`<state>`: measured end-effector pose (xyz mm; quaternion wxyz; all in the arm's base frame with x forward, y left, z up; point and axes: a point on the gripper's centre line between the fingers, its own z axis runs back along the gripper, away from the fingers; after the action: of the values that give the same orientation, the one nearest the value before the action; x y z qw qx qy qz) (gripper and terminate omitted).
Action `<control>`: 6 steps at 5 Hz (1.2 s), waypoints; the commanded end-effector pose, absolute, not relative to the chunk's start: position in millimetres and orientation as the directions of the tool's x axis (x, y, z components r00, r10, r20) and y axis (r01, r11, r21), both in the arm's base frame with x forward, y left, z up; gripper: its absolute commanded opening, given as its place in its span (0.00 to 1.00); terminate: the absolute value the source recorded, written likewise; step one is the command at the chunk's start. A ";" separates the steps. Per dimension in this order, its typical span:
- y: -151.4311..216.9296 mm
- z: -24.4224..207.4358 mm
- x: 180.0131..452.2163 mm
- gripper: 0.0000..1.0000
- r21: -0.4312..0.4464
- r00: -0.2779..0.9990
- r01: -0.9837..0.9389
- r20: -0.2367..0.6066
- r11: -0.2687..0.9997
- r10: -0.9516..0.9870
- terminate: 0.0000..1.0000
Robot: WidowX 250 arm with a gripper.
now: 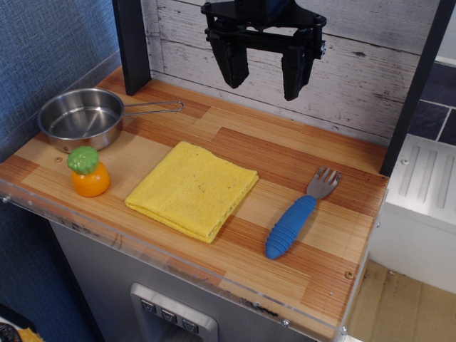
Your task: Move the yellow cloth straight up
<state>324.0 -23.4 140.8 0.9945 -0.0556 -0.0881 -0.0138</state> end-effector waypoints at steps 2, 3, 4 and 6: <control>-16.3 148.7 317.2 1.00 -0.086 0.985 0.032 0.172 0.996 -0.017 0.00; 0.8 156.5 304.0 1.00 -0.009 0.985 0.013 0.173 1.000 -0.011 0.00; 16.2 155.3 292.9 1.00 0.017 0.980 -0.016 0.200 1.000 0.012 0.00; 38.8 113.8 278.7 1.00 0.037 0.969 -0.094 0.234 0.995 0.083 0.00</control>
<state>276.5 36.7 102.8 0.9940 0.0200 -0.0992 0.0417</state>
